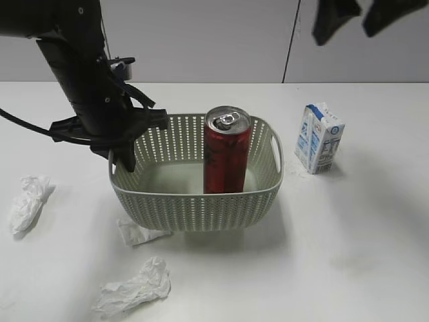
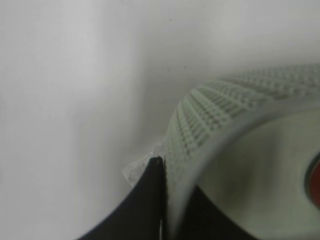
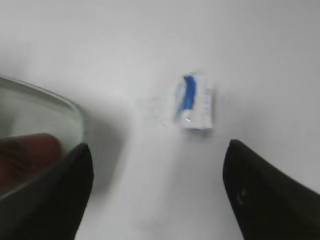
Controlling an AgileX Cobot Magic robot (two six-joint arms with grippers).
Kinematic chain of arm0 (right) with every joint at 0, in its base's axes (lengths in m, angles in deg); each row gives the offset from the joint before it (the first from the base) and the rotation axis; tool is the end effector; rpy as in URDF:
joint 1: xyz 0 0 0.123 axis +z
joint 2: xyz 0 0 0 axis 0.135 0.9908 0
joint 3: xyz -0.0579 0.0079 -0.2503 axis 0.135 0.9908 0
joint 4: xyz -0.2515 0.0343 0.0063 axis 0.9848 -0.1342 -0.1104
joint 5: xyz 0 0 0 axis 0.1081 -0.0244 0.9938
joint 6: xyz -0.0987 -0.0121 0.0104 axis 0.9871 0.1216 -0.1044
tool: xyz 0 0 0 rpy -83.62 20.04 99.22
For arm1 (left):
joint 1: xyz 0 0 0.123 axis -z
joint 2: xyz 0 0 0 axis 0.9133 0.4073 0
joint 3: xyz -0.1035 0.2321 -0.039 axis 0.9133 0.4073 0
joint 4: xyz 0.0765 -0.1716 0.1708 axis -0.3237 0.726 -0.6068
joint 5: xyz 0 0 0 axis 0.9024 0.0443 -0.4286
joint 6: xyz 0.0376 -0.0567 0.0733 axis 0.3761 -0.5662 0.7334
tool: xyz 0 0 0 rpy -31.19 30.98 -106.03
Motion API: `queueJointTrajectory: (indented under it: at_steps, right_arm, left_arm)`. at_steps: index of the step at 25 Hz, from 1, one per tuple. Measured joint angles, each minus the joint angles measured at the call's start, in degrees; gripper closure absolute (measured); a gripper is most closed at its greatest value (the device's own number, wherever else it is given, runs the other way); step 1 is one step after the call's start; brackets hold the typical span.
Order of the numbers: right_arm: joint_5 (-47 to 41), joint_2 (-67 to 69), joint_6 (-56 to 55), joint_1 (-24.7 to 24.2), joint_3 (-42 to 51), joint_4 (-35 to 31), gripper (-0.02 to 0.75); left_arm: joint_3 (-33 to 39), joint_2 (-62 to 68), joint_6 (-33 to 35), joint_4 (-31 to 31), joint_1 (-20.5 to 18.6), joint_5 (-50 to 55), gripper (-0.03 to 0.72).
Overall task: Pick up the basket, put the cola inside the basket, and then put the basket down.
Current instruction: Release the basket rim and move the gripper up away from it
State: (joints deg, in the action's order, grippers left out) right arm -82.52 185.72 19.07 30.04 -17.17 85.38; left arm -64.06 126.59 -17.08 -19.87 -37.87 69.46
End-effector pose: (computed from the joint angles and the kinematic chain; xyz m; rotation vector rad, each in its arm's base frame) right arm 0.3481 0.1498 0.3218 -0.4296 2.6482 0.2385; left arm 0.3195 -0.1917 0.1651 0.0839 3.0788 -0.3563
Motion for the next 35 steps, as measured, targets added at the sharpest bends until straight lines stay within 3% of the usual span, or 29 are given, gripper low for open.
queueJointTrajectory:
  at_steps: [5, 9, 16, 27, 35]
  right_arm:
    - [0.11, -8.78, 0.25, -9.45, 14.67, 1.22, 0.136]
    - [3.48, -19.33, 0.75, -12.79, 29.79, 4.07, 0.142]
    - [9.32, -42.94, 0.93, -13.04, 48.04, 4.68, 0.144]
    - [11.2, -77.18, 3.64, -13.04, 62.32, 4.07, 0.145]
    - [11.88, -96.42, 4.73, -13.04, 72.51, 4.52, 0.145]
  left_arm:
    - [0.0, 0.0, 0.0, 0.25, 0.0, 0.31, 0.69]
    - [0.0, 0.0, 0.0, 0.41, 0.0, 0.41, 0.69]
    - [0.0, 0.0, 0.0, 0.46, 0.0, -0.63, 0.69]
    - [-0.26, 0.37, 0.0, 1.25, -0.12, -3.42, 0.69]
    - [-10.26, 7.79, 0.06, 2.33, -0.43, -1.02, 0.69]
